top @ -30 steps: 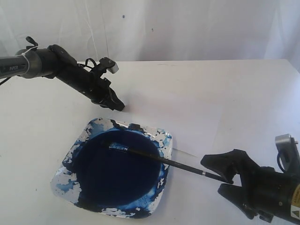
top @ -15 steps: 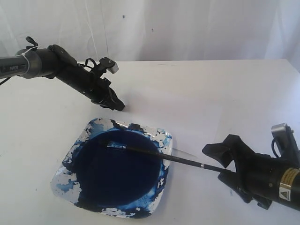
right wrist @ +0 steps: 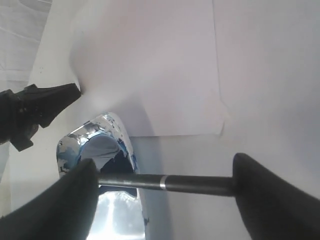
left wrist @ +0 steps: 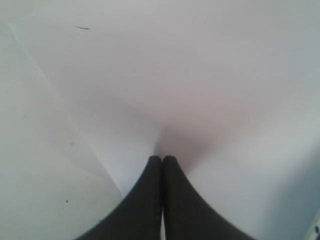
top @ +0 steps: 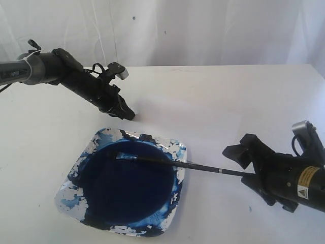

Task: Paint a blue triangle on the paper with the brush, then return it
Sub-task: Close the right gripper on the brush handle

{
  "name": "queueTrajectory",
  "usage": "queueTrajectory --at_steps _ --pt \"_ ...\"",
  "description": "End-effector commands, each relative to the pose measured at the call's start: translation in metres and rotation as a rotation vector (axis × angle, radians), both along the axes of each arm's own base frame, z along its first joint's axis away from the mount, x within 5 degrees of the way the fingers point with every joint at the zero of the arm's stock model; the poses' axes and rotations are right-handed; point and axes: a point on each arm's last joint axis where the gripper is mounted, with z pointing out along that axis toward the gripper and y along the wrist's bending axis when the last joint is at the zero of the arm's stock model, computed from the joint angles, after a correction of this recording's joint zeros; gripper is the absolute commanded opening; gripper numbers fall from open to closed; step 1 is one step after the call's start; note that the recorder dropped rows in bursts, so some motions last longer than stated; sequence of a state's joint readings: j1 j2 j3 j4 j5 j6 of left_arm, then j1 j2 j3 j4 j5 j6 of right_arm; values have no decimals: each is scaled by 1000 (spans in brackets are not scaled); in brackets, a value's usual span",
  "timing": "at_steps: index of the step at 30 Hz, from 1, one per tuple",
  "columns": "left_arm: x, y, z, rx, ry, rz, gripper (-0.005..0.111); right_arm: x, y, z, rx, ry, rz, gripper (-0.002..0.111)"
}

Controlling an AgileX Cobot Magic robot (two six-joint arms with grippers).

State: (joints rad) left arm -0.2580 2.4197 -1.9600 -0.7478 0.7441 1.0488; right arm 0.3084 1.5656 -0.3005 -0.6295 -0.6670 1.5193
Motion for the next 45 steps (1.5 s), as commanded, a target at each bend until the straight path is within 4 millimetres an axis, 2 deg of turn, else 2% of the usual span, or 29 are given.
queueTrajectory --at_steps 1,10,14,20,25,27,35,40,45 --pt "-2 -2 -10 16 24 -13 0 -2 2 -1 -44 -9 61 69" --pt "-2 -2 -10 16 24 -13 0 -4 -4 -8 -203 -18 116 69" --pt "-2 -2 -10 16 24 -13 0 -4 -5 -9 -214 -8 116 69" --pt "-2 -2 -10 16 24 -13 0 -4 -4 -8 -185 5 102 69" --pt "-2 -2 -10 16 24 -13 0 -5 5 0 1 23 86 69" --pt "-2 -2 -10 16 24 -13 0 -4 7 2 24 8 94 69" --pt "-2 -2 -10 16 24 -13 0 -5 6 1 18 28 92 69" --pt "-2 -2 -10 16 24 -13 0 -1 -2 -6 -89 91 17 68" --pt "-2 -2 -10 16 24 -13 0 -5 5 -3 -70 54 137 66"
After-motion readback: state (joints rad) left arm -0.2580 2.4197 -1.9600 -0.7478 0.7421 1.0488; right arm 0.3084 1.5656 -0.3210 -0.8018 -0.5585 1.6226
